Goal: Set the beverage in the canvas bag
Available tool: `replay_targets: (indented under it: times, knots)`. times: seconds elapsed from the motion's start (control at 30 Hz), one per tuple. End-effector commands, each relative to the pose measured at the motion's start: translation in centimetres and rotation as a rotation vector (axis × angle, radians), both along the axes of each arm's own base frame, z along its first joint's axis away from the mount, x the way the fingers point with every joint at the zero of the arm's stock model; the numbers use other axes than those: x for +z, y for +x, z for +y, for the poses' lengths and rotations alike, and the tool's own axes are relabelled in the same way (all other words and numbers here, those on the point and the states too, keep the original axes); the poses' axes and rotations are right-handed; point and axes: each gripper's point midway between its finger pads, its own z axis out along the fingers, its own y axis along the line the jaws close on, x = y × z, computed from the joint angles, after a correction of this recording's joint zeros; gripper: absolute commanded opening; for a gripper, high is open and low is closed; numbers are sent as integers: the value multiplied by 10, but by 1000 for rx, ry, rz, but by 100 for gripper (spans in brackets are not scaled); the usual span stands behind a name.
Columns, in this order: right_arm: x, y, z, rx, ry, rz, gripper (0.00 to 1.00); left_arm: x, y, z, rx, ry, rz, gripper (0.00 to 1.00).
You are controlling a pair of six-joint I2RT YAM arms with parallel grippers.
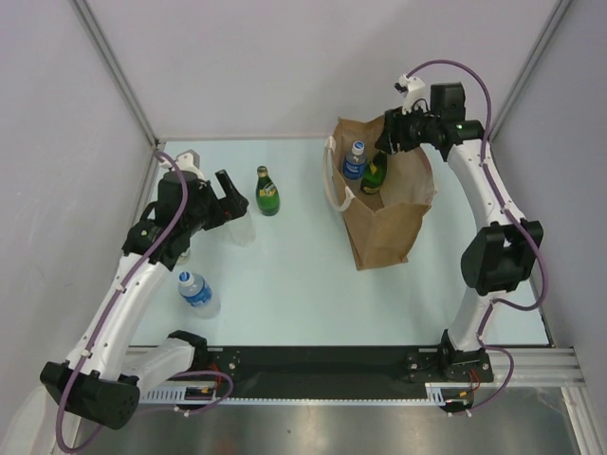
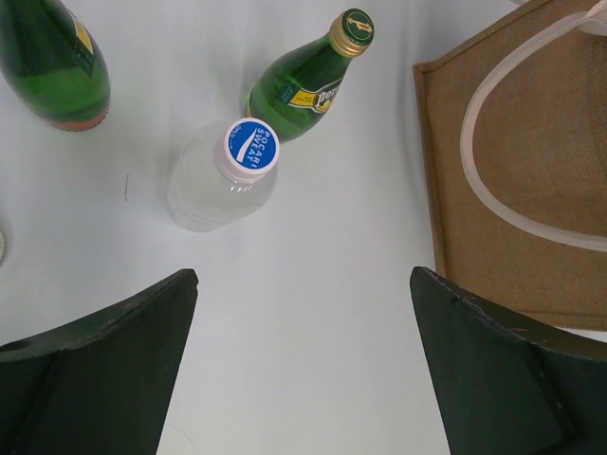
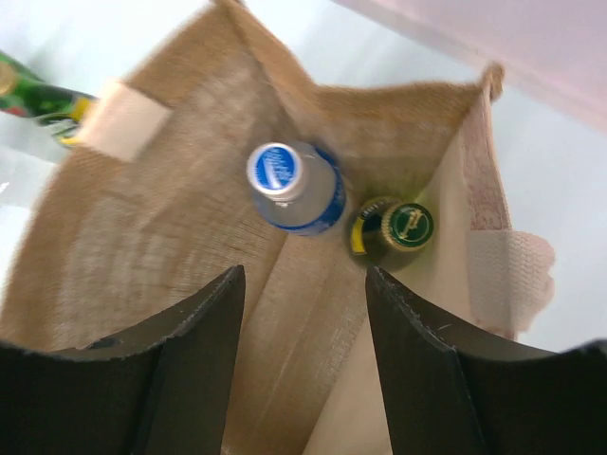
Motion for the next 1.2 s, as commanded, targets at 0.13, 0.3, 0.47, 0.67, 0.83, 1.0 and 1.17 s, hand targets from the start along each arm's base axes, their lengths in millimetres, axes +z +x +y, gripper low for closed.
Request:
replay_targets:
  times: [0.13,0.3,0.47,0.67,0.83,1.0,1.17]
  knots:
    - [-47,45,-19,-220,-18,97,58,6,9,-3,-8,-11,-22,100]
    - [-59,54,-25,-288,-49,102,58,0,5,-2,3,-22,-9,100]
    - [-71,64,-22,-322,-70,99,59,-5,6,-4,1,-32,0,100]
    - [-82,76,-13,-317,-62,89,55,-3,8,-4,-2,-23,0,100]
    - [-86,79,-9,-309,-80,70,43,-6,8,-4,0,-25,3,100]
    - [-90,86,-11,-320,-93,39,48,-9,7,-6,-3,-31,16,100]
    - [-93,93,-10,-325,-83,28,50,-7,10,-7,-7,-29,12,100]
